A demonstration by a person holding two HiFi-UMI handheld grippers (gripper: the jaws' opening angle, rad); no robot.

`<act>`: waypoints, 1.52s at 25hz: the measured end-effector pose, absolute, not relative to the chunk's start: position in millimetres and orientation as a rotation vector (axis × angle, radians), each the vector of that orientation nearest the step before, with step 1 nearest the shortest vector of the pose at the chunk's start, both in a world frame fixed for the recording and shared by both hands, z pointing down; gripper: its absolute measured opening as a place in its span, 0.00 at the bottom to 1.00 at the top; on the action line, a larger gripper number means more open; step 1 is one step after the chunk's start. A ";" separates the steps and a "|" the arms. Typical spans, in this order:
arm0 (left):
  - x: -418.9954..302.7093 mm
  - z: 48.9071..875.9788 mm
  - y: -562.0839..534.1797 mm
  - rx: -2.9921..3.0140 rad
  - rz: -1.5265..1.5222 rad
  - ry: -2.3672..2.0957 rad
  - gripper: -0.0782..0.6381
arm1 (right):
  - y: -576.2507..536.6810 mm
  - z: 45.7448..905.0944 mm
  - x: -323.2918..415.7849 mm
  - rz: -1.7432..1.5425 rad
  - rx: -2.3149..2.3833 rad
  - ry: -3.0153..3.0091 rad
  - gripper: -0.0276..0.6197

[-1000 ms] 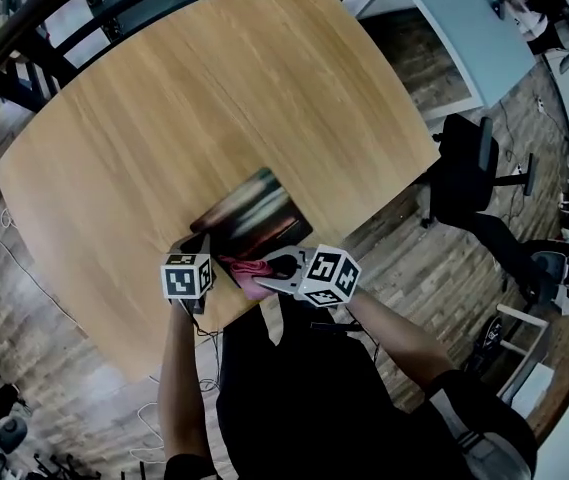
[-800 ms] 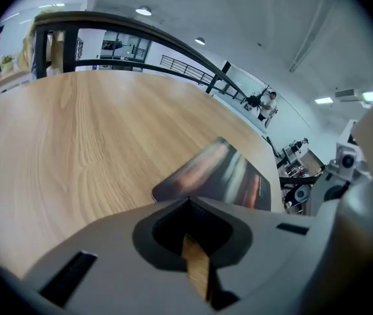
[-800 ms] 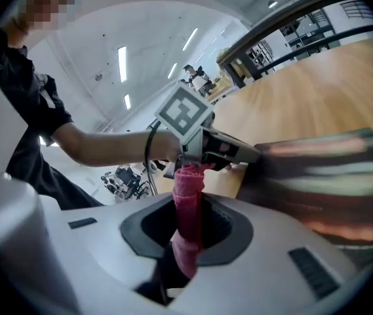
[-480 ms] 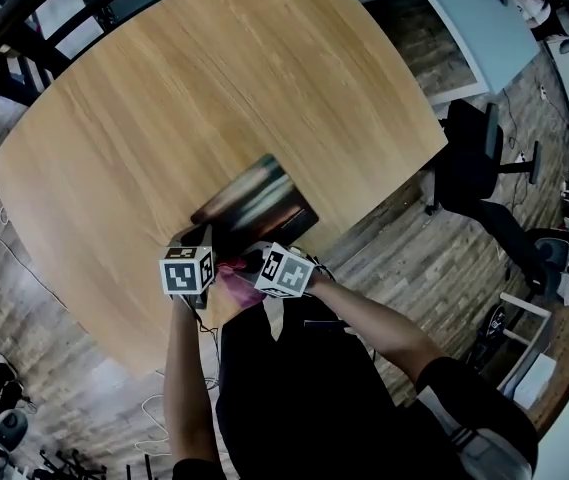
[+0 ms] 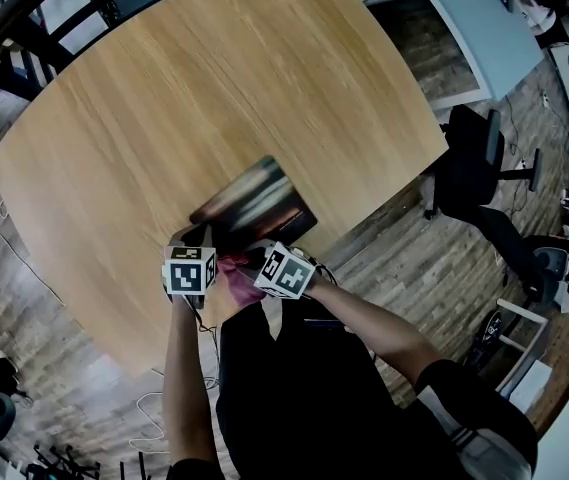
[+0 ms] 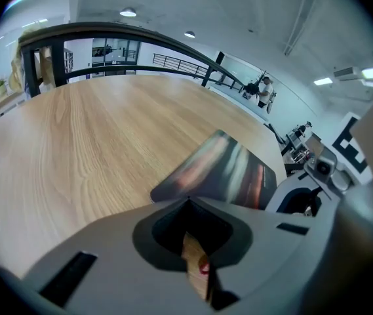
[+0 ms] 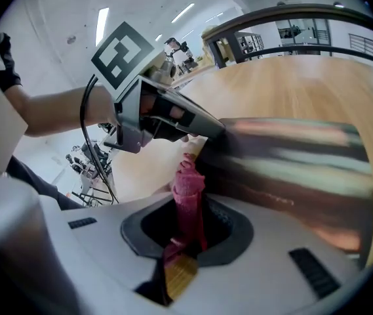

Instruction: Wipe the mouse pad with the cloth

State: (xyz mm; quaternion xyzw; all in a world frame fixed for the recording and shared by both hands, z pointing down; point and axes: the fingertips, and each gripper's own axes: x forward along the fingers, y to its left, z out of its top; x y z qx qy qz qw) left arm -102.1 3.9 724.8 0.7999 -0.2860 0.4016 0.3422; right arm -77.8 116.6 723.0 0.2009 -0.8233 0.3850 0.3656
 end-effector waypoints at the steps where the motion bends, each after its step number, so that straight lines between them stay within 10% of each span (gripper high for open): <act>1: -102.2 724.8 3.7 2.076 1.038 -0.747 0.14 | 116.2 723.3 -75.4 0.988 0.517 -2.113 0.15; 38: -109.9 726.3 5.9 1.922 1.138 -0.875 0.14 | 78.6 726.6 45.1 0.992 0.502 -2.080 0.15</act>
